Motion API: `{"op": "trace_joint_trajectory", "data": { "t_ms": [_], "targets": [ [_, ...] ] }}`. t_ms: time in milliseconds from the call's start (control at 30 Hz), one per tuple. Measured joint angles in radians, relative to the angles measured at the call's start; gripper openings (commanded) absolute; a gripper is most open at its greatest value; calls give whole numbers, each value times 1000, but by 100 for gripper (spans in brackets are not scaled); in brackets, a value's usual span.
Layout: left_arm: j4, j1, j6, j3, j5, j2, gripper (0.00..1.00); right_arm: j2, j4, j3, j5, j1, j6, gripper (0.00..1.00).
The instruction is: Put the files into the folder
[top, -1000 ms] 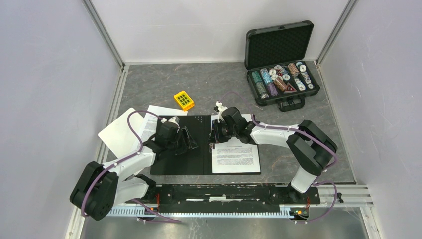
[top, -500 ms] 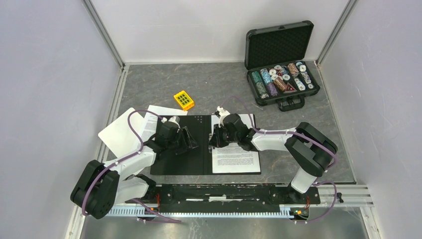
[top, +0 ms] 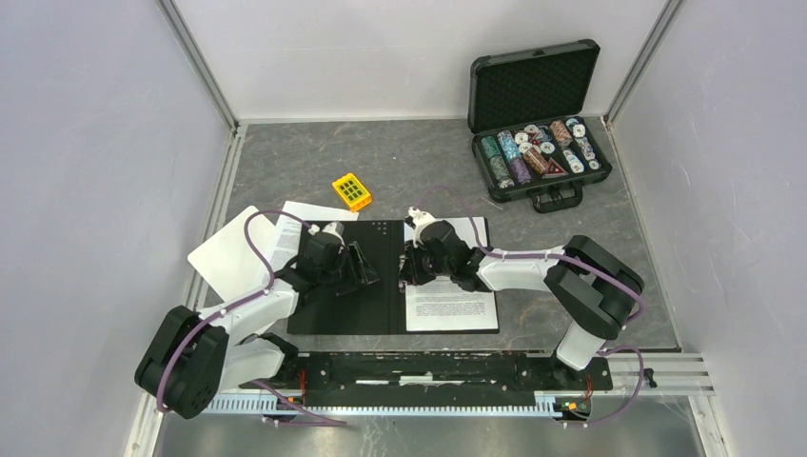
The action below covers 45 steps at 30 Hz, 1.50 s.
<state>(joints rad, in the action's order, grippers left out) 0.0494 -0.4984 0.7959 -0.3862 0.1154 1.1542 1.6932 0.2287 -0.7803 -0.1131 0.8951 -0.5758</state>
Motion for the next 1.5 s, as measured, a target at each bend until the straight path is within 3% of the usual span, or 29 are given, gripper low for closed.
{"op": "trace_joint_trajectory", "data": {
  "t_ms": [1500],
  "targets": [
    [-5,0,0,0,0,5,61,23,-164,-99,66,32,153,7]
  ]
}}
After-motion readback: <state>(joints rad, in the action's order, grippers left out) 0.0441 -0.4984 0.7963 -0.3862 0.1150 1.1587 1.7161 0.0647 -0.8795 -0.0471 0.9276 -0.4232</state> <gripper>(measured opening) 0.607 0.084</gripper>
